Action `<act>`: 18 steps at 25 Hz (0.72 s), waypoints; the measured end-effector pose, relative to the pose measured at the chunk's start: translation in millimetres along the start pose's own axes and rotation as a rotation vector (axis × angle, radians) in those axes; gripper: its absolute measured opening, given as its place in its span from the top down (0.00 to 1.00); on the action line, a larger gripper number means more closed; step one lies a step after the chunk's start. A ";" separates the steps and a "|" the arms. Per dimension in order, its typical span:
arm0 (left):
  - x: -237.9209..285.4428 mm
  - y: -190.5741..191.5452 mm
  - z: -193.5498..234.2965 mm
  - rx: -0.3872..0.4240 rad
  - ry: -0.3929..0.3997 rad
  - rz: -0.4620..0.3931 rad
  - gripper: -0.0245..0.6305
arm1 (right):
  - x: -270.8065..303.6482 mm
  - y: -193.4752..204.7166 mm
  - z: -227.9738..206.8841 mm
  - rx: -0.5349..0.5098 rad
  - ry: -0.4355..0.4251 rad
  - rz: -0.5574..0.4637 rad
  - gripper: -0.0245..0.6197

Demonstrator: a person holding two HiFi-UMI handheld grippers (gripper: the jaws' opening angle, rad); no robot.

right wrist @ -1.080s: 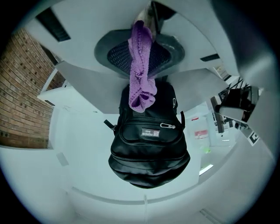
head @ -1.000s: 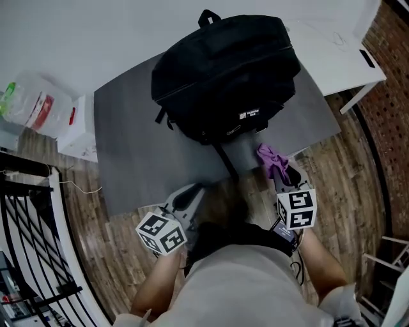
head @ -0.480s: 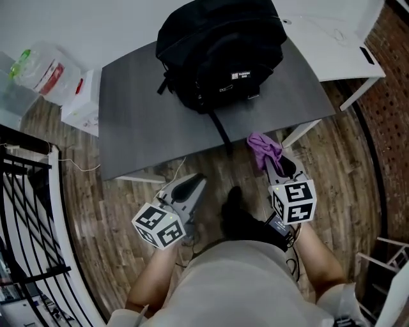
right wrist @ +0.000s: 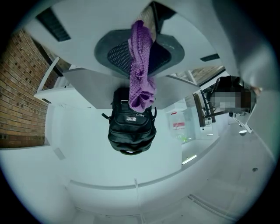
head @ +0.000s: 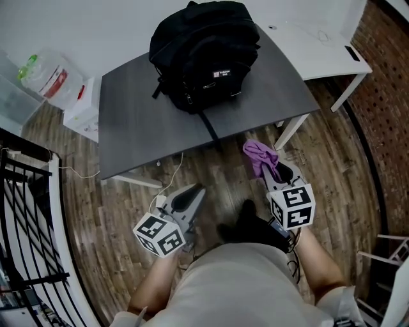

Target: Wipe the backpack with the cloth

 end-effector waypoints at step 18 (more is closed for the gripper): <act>33.0 -2.5 -73.3 -0.055 -0.067 -0.067 0.88 | -45.1 5.9 -79.4 0.049 -0.142 0.021 0.84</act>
Point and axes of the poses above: the fingertips, and each gripper's own axes: x forward along the fingers, z to its left, y out of its underside, the point moved 6 cm from there along -x, backward along the fingers, and after that the axes turned 9 degrees about z, right-handed, at the moved point
